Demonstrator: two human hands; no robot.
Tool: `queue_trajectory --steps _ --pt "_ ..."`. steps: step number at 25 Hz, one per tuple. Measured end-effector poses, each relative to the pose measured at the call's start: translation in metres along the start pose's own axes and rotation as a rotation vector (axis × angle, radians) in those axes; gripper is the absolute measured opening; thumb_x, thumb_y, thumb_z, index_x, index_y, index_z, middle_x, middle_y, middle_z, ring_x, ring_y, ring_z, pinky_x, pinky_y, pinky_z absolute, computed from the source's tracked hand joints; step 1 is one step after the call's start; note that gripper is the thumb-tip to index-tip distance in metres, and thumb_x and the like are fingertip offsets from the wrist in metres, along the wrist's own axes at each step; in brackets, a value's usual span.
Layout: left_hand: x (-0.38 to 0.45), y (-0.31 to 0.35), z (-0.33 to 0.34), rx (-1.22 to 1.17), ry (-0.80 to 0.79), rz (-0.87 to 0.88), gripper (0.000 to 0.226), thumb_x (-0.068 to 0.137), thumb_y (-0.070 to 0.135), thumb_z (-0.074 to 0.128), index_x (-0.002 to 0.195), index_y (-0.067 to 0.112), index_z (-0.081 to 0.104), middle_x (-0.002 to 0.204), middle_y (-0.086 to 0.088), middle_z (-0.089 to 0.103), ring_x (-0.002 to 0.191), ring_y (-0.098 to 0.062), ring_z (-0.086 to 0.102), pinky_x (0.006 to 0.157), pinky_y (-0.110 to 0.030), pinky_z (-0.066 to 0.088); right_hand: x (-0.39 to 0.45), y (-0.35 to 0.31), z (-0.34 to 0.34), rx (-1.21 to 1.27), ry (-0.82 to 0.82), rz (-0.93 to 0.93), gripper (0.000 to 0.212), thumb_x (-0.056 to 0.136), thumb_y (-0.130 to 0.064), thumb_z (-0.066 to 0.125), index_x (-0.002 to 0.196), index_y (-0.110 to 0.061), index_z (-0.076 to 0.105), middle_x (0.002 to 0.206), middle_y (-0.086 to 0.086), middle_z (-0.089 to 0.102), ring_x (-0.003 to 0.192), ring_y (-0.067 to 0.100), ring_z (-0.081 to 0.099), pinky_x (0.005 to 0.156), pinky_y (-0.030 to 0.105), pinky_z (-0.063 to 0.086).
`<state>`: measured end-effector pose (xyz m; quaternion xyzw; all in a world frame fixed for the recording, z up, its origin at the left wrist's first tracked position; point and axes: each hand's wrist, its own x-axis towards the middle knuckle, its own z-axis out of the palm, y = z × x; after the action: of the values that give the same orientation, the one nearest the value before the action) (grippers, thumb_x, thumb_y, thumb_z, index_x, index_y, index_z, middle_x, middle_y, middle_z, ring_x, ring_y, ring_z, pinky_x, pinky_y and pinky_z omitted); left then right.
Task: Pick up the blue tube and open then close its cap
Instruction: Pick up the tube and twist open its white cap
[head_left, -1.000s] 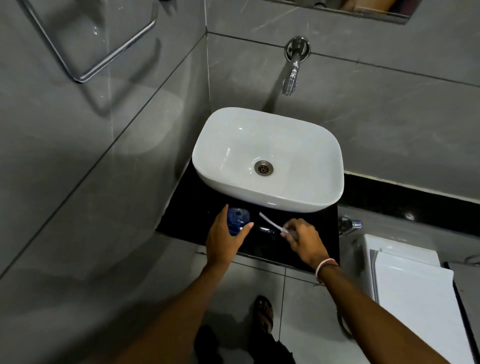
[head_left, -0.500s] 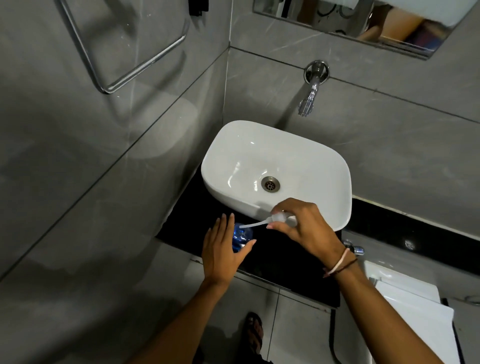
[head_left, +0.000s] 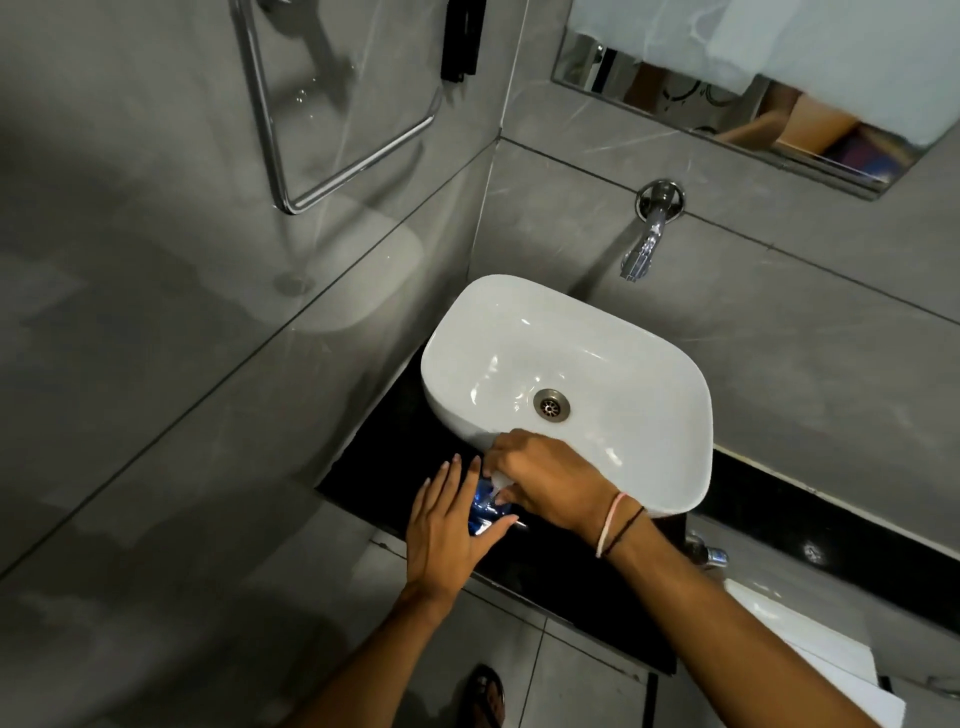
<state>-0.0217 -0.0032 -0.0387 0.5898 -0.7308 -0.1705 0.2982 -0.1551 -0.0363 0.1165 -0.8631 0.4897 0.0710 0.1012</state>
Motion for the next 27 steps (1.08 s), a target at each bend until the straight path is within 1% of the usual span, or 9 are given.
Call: queue_trajectory --steps 5,9,12,14,17,21,22,25,27 --pt "0.0 -0.002 -0.001 0.037 -0.02 0.01 0.088 0.078 0.076 0.046 0.139 0.012 0.052 0.142 -0.016 0.056 0.131 -0.03 0.052 0.107 -0.05 0.045 0.0 0.006 0.029 0.192 0.074 0.098 0.043 0.081 -0.007 0.07 0.122 -0.02 0.063 0.124 0.001 0.068 0.109 0.025 0.065 0.079 0.036 0.056" --pt "0.001 -0.002 -0.001 0.052 -0.033 0.002 0.089 0.077 0.077 0.05 0.142 0.016 0.049 0.143 -0.014 0.055 0.132 -0.029 0.051 0.107 -0.047 0.043 -0.006 0.019 0.041 0.38 0.117 0.145 0.025 0.084 -0.004 0.07 0.105 -0.017 0.073 0.109 0.001 0.077 0.1 0.023 0.072 0.086 0.037 0.058" --pt "0.001 -0.002 0.0 0.05 -0.027 0.002 0.089 0.077 0.078 0.05 0.142 0.016 0.049 0.143 -0.014 0.055 0.133 -0.028 0.05 0.108 -0.047 0.042 -0.006 0.025 0.051 0.499 0.166 0.23 0.012 0.086 -0.018 0.077 0.097 -0.014 0.073 0.095 0.003 0.078 0.089 0.02 0.073 0.083 0.038 0.059" --pt "0.0 -0.004 0.002 0.043 -0.022 0.009 0.089 0.076 0.074 0.058 0.142 0.016 0.049 0.143 -0.014 0.055 0.132 -0.029 0.051 0.107 -0.047 0.043 -0.008 0.027 0.058 0.584 0.179 0.307 0.025 0.08 -0.026 0.084 0.098 -0.016 0.071 0.096 0.001 0.075 0.09 0.018 0.071 0.084 0.038 0.06" --pt "0.0 -0.004 0.003 0.052 -0.029 0.018 0.089 0.073 0.069 0.067 0.142 0.015 0.049 0.143 -0.014 0.054 0.132 -0.03 0.051 0.106 -0.05 0.046 -0.012 0.022 0.067 0.758 0.222 0.278 0.05 0.076 -0.021 0.09 0.121 -0.017 0.071 0.123 -0.001 0.069 0.113 0.012 0.065 0.101 0.026 0.054" --pt "0.001 -0.004 0.0 0.093 -0.033 0.044 0.086 0.076 0.069 0.062 0.14 0.013 0.051 0.143 -0.014 0.055 0.132 -0.03 0.051 0.105 -0.052 0.047 -0.014 0.022 0.074 0.832 0.356 0.369 0.032 0.067 -0.021 0.096 0.085 -0.008 0.073 0.103 0.006 0.076 0.099 0.017 0.072 0.091 0.031 0.059" --pt "0.001 -0.004 -0.001 0.112 -0.032 0.062 0.083 0.079 0.069 0.056 0.14 0.013 0.052 0.142 -0.014 0.056 0.132 -0.03 0.051 0.104 -0.052 0.047 -0.015 0.022 0.075 0.829 0.359 0.39 0.036 0.064 -0.024 0.097 0.086 -0.01 0.072 0.099 0.004 0.076 0.096 0.016 0.072 0.088 0.029 0.059" --pt "0.003 -0.002 -0.003 0.144 -0.032 0.086 0.082 0.081 0.07 0.044 0.138 0.012 0.054 0.141 -0.013 0.057 0.131 -0.03 0.053 0.104 -0.053 0.047 -0.019 0.021 0.078 0.929 0.342 0.358 0.054 0.071 -0.016 0.093 0.121 -0.016 0.071 0.114 0.0 0.074 0.107 0.011 0.069 0.098 0.024 0.057" --pt "0.002 -0.002 -0.003 0.126 -0.027 0.076 0.082 0.079 0.07 0.05 0.139 0.013 0.053 0.141 -0.012 0.057 0.131 -0.03 0.052 0.106 -0.052 0.046 -0.016 0.02 0.082 0.957 0.362 0.363 0.037 0.074 -0.008 0.09 0.109 -0.009 0.077 0.115 0.002 0.076 0.109 0.011 0.071 0.101 0.031 0.058"
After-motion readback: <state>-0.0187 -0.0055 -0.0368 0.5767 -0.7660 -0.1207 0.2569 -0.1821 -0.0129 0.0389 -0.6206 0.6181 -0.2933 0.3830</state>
